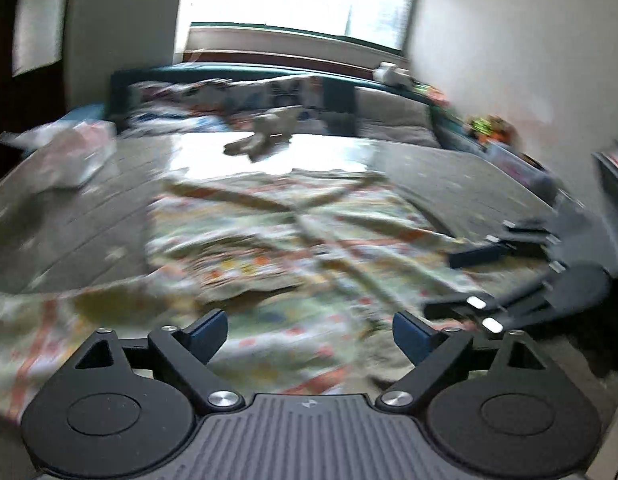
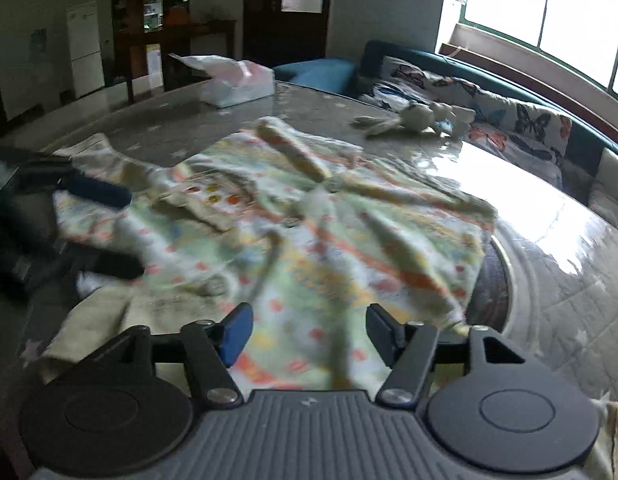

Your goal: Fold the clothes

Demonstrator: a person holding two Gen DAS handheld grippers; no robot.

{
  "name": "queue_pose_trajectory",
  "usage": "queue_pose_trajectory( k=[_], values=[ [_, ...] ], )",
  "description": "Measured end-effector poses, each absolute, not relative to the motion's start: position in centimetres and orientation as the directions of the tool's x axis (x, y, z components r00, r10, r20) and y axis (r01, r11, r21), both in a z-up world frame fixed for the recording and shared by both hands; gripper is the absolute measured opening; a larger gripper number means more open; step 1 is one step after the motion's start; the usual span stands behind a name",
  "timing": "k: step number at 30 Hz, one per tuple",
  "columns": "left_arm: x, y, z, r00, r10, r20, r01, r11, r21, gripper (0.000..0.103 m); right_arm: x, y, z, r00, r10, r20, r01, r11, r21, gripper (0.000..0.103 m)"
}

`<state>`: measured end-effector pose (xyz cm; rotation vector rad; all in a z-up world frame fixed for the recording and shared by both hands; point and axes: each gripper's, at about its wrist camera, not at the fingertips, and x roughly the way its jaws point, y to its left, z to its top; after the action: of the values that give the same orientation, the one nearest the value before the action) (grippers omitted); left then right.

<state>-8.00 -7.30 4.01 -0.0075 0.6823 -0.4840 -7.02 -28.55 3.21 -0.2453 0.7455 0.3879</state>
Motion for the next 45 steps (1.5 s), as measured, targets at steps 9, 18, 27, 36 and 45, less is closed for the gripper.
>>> queue_pose_trajectory(
  k=[9,18,27,36,45],
  values=[
    [-8.8,-0.6,3.4,0.756,-0.235,-0.611,0.142,0.97,-0.197,0.1,-9.2,-27.5,2.1,0.686,0.258,-0.68,-0.415,0.907,-0.074,0.079],
    [-8.6,6.9,3.3,0.8,0.011,-0.6,-0.162,0.967,-0.197,0.1,-9.4,-29.1,1.7,0.702,0.261,-0.662,-0.341,0.94,0.009,0.089],
    [-6.9,11.3,2.9,0.796,0.096,-0.598,-0.271,0.94,-0.209,0.095,-9.0,-29.6,0.6,0.677,0.285,-0.679,-0.319,0.945,0.08,0.103],
    [-6.1,14.1,2.2,0.776,0.118,-0.62,-0.336,0.908,-0.249,0.083,-9.1,-28.9,0.3,0.679,0.271,-0.682,-0.319,0.946,0.058,0.103],
    [-5.9,14.9,2.1,0.771,0.137,-0.622,-0.364,0.896,-0.254,0.061,-8.9,-29.1,0.3,0.669,0.274,-0.691,-0.326,0.943,0.058,0.103]
  ],
)
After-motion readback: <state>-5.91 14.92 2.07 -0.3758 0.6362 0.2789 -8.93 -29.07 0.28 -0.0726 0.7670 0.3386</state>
